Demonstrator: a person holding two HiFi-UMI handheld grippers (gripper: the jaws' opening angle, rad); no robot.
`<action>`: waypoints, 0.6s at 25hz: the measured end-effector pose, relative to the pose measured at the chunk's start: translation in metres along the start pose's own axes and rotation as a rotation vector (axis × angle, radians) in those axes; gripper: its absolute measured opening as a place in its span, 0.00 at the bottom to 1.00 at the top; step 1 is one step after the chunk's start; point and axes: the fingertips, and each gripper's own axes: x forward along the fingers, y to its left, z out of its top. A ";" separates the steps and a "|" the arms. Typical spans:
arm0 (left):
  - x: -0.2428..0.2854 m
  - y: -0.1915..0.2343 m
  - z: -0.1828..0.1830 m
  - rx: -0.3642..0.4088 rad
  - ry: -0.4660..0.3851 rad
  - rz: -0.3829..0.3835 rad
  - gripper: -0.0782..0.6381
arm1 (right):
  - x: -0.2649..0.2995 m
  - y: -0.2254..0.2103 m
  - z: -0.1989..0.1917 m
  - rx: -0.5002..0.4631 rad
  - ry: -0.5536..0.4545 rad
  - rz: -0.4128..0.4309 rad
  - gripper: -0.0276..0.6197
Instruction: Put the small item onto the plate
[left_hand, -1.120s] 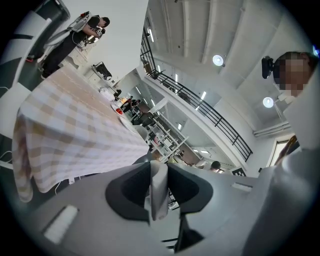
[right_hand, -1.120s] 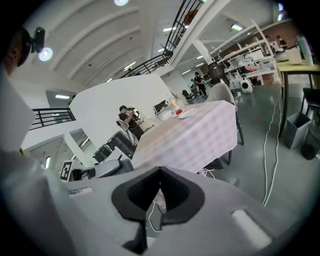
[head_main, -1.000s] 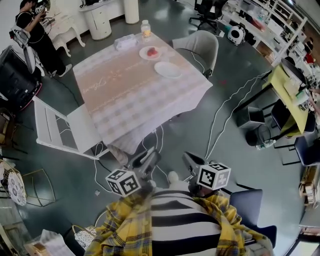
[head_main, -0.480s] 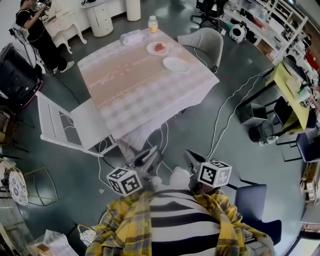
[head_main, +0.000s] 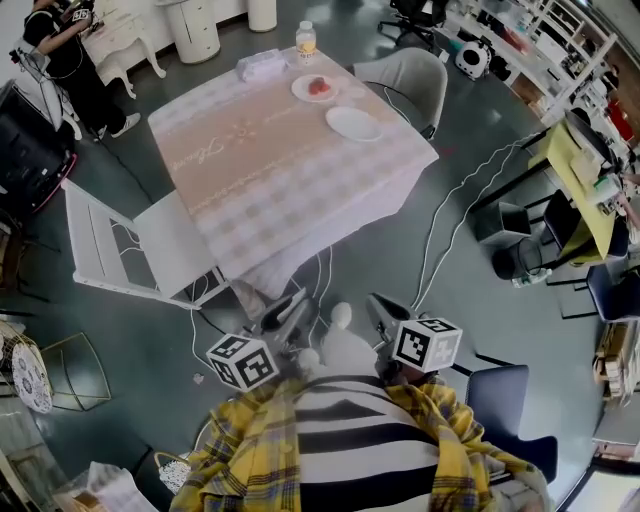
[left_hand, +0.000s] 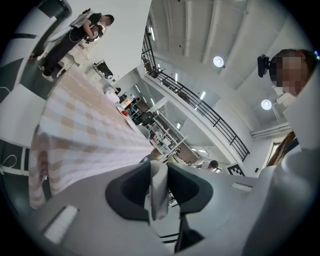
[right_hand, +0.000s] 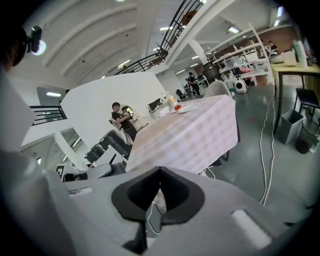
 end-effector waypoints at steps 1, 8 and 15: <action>0.003 0.002 0.003 0.006 0.003 0.003 0.24 | 0.003 -0.001 0.002 0.003 0.000 0.001 0.04; 0.030 0.012 0.025 0.033 0.010 0.024 0.24 | 0.034 -0.008 0.029 -0.013 0.021 0.041 0.04; 0.076 0.026 0.045 0.019 0.002 0.037 0.24 | 0.058 -0.035 0.068 -0.032 0.033 0.050 0.04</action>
